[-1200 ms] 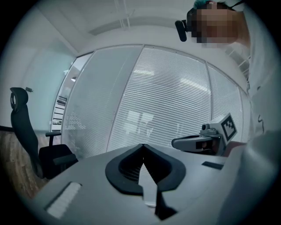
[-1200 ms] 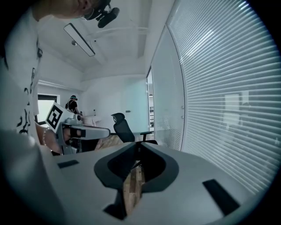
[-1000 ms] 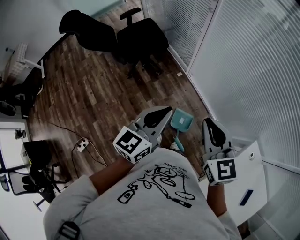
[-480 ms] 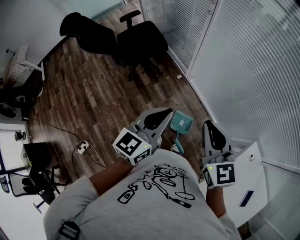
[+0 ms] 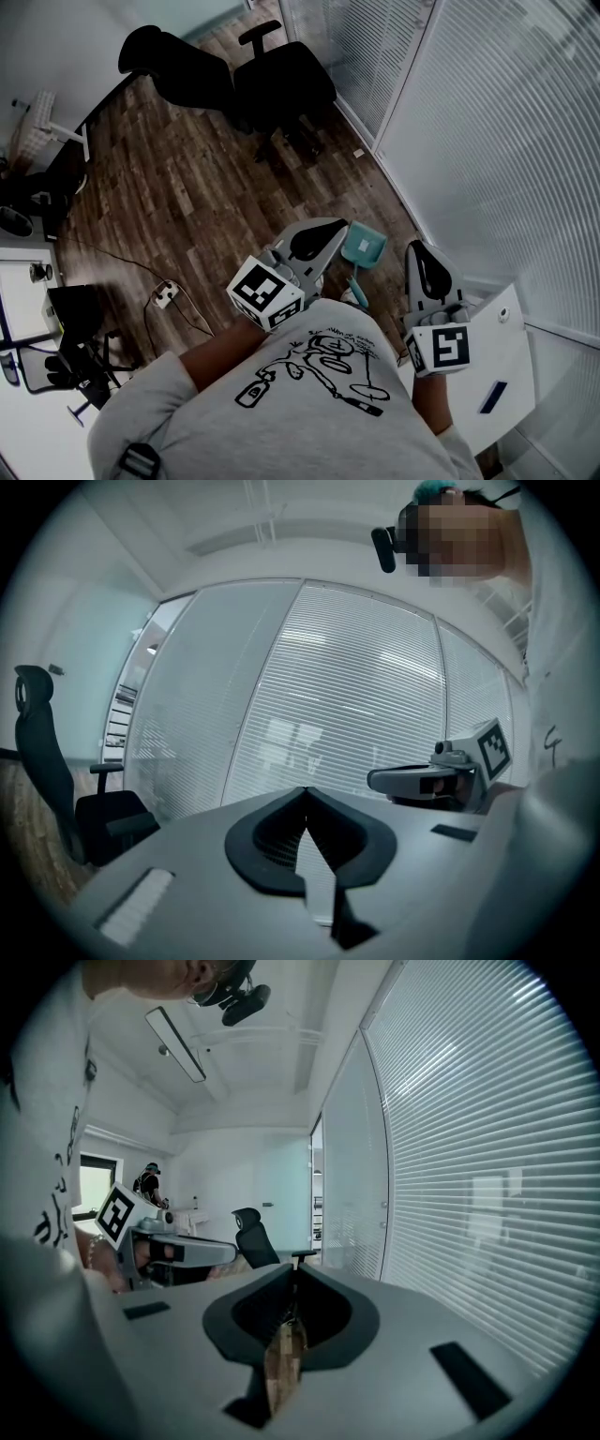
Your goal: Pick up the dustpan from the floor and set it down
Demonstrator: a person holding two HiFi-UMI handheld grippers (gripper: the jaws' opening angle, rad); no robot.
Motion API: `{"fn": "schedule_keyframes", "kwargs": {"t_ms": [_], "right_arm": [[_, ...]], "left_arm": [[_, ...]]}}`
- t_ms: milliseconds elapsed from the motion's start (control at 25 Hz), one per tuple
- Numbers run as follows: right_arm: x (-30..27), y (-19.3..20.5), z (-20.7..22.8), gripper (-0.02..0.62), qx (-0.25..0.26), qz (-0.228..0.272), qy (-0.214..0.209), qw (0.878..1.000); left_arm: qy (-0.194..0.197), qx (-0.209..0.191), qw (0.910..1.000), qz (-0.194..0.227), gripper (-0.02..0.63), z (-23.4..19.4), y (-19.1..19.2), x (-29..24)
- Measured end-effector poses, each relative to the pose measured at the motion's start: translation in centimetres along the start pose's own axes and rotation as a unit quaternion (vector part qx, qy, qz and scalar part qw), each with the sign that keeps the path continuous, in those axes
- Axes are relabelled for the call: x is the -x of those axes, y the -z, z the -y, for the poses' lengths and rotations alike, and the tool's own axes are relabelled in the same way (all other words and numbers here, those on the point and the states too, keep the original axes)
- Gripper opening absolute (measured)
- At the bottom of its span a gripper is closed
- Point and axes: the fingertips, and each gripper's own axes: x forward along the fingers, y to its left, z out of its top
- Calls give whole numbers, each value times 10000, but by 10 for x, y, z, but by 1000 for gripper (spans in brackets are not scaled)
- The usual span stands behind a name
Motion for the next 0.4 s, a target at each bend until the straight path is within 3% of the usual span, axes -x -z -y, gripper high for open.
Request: {"fn": "schedule_keyframes", "kwargs": {"t_ms": [400], "right_arm": [[-2, 2, 4, 14, -14, -27, 28, 10000]], "left_arm": [[-22, 14, 10000, -14, 2, -3, 2, -2]]}}
